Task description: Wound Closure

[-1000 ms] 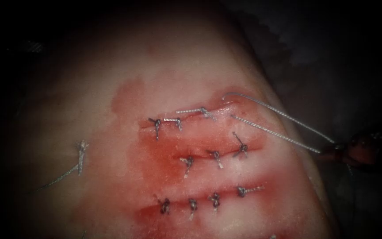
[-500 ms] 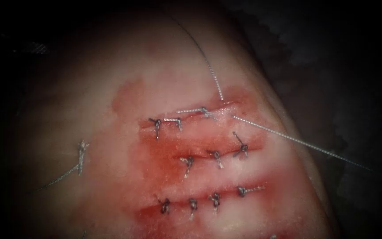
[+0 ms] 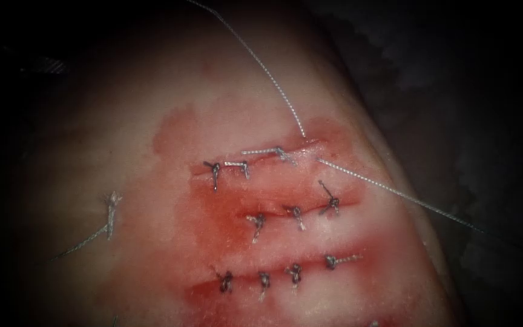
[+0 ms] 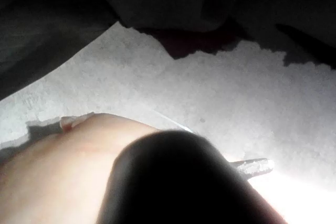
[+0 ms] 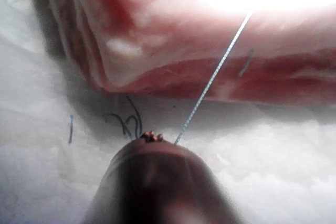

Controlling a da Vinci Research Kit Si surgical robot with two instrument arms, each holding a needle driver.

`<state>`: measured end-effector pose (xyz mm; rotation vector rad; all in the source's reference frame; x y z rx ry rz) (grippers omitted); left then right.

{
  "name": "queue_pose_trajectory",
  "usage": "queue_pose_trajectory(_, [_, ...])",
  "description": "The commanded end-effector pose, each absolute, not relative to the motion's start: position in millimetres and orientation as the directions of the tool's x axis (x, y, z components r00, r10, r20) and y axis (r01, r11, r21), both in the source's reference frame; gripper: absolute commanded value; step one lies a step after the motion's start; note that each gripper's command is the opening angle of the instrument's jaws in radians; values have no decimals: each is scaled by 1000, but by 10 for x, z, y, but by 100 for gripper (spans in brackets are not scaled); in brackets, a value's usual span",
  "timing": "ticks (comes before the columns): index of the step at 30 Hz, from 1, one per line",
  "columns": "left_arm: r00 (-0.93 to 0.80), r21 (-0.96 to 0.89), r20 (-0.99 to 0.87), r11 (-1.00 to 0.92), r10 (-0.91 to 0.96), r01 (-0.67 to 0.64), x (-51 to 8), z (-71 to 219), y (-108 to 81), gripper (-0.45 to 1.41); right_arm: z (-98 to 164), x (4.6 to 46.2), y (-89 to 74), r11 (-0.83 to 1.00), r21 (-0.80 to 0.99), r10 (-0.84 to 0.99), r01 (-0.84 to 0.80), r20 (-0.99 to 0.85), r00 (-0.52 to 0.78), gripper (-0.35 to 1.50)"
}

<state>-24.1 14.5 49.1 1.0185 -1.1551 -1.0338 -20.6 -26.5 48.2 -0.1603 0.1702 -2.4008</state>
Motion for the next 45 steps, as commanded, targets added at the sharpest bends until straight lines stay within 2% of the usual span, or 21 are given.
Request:
queue_pose_trajectory(1, [102,970,213,222,-972,96,-244,490,158,94,494,-216,-275,-730,-164,-678,663,52,-734,-35])
queue_pose_trajectory(16, [101,970,214,223,-972,97,-246,491,158,96,502,-280,-327,-703,-145,-705,697,13,-709,-35])
queue_pose_trajectory(28, [103,970,215,224,-971,96,-247,492,156,96,507,-285,-344,-690,-145,-717,709,1,-697,-35])
queue_pose_trajectory(45, [103,970,215,224,-971,96,-247,492,156,96,509,-315,-363,-672,-135,-733,728,-18,-680,-35])
